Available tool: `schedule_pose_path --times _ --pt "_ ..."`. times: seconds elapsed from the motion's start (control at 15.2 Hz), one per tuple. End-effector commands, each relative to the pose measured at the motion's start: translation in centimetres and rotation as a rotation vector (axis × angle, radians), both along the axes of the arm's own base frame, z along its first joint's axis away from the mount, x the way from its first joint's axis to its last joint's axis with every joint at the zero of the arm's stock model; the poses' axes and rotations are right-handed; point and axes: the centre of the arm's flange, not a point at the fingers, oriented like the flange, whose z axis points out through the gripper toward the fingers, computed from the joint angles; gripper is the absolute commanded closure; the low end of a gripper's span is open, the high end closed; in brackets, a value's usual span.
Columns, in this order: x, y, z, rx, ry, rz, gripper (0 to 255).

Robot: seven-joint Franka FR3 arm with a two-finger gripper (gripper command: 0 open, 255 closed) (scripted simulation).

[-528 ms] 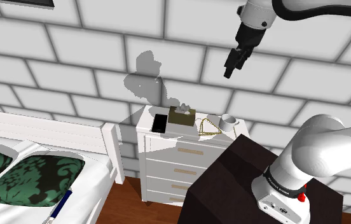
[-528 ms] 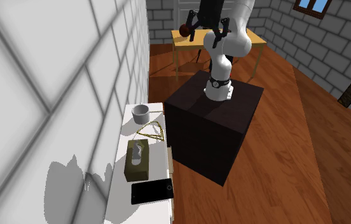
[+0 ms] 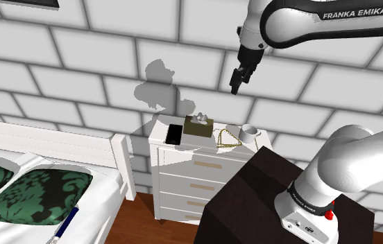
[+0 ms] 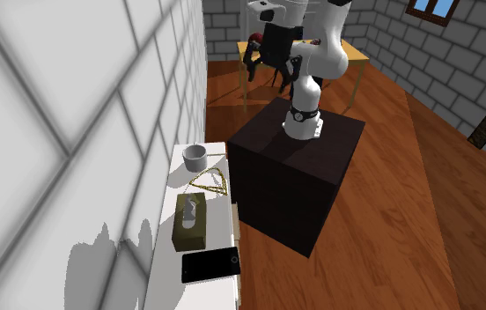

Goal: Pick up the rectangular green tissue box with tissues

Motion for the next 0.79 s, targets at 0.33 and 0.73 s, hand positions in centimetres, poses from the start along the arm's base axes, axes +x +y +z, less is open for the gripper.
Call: schedule_pose_path --times 0.33,0.73 --pt "6.5 -1.6 -7.2 -0.095 0.055 0.059 0" --pt "11.6 -2.9 -13.4 -0.176 0.103 0.108 0"
